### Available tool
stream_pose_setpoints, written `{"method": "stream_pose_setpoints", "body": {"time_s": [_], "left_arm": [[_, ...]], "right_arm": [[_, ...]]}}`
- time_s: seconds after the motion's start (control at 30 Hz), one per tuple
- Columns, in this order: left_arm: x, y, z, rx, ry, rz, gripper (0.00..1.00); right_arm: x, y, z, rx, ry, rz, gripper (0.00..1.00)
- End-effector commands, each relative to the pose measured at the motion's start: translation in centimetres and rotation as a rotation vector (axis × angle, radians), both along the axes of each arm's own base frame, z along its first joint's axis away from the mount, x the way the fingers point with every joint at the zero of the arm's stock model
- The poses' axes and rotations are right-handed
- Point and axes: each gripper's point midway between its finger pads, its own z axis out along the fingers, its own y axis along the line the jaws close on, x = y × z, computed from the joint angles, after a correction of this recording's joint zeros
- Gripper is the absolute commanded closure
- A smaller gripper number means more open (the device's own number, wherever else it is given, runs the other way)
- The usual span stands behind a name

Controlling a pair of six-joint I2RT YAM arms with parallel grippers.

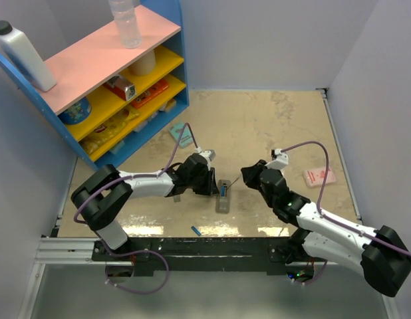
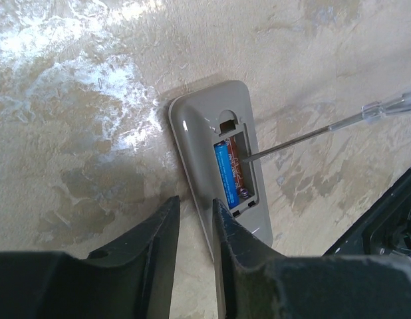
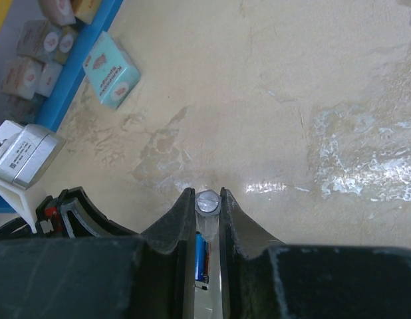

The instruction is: Unload the batteries from the remote control

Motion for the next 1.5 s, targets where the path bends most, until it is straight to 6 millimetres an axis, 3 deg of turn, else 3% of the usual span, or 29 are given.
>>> {"method": "stream_pose_setpoints", "body": {"time_s": [0.0,0.6,0.9,1.3,1.47], "left_arm": [[1.3,-1.7,1.7,-0.069,-0.030,-0.004,0.70],[0.4,-1.3,-0.1,-0.065,0.005,-0.014,0.79],[0.1,-0.4,-1.0,-0.014,0.004,-0.005,0.79],[-0.1,-0.2,-2.6,0.021,0.026,-0.012,0.79],[-0.1,0.0,-3.0,0.035,0.032,-0.010,0.79]], "right_arm": [[1.0,-0.3,0.3,0.034,-0.018,-0.064,1.00],[-0.1,0.3,-3.3,0.136,0.041,-0.052,1.00],[-0.1,-0.7,-4.5,0.170,0.068,-0.084,1.00],[0.2,-2.8,-8.6,0.176,0.180,-0.085,1.00],[0.7,-3.1,-8.8,0.184,0.194,-0.076,1.00]]}}
